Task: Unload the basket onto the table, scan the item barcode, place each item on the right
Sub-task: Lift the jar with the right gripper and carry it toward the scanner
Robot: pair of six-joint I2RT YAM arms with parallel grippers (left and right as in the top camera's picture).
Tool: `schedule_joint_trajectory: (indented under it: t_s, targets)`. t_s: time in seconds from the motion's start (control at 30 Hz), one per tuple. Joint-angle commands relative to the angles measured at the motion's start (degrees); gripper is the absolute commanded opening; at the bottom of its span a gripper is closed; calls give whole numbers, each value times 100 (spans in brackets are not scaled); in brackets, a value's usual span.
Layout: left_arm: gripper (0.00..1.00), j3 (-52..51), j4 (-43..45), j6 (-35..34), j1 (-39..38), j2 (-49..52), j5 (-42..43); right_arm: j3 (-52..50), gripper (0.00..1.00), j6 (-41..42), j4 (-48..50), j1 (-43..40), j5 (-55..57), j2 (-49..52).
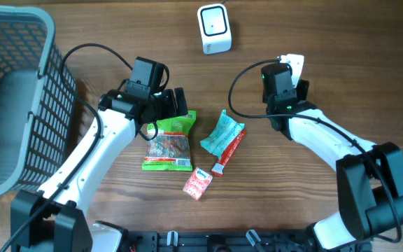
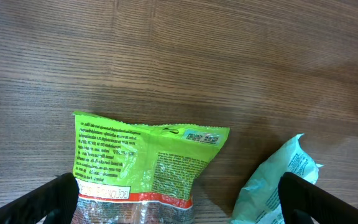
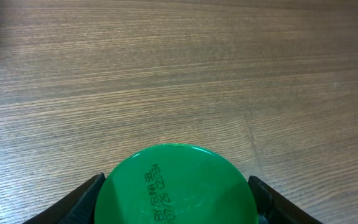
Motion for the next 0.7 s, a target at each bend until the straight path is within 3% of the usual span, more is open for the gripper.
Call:
schedule_joint_trajectory:
  t_s: [0.0,0.1,0.27,0.37,0.5,0.67]
  targets:
    - [100,37,13,28,11,-4,26,24,72,35,-72,11,184,-66]
    - [100,37,15,26,11,-4,26,24,78,37,-330,11,181,-306]
    - [100,37,13,28,11,-4,26,46,100,7,-791,11,157,-1088]
    - [100,37,13,28,11,-4,26,319,100,-949,-1207,11,-573,-1768]
    - [100,37,15,28,11,-4,26,1628,100,-1226,-2756,-94,-1565,-1954]
    - [100,37,15,26,11,-4,26,3427,100,-2356,-5233,-695,-2804,-1080]
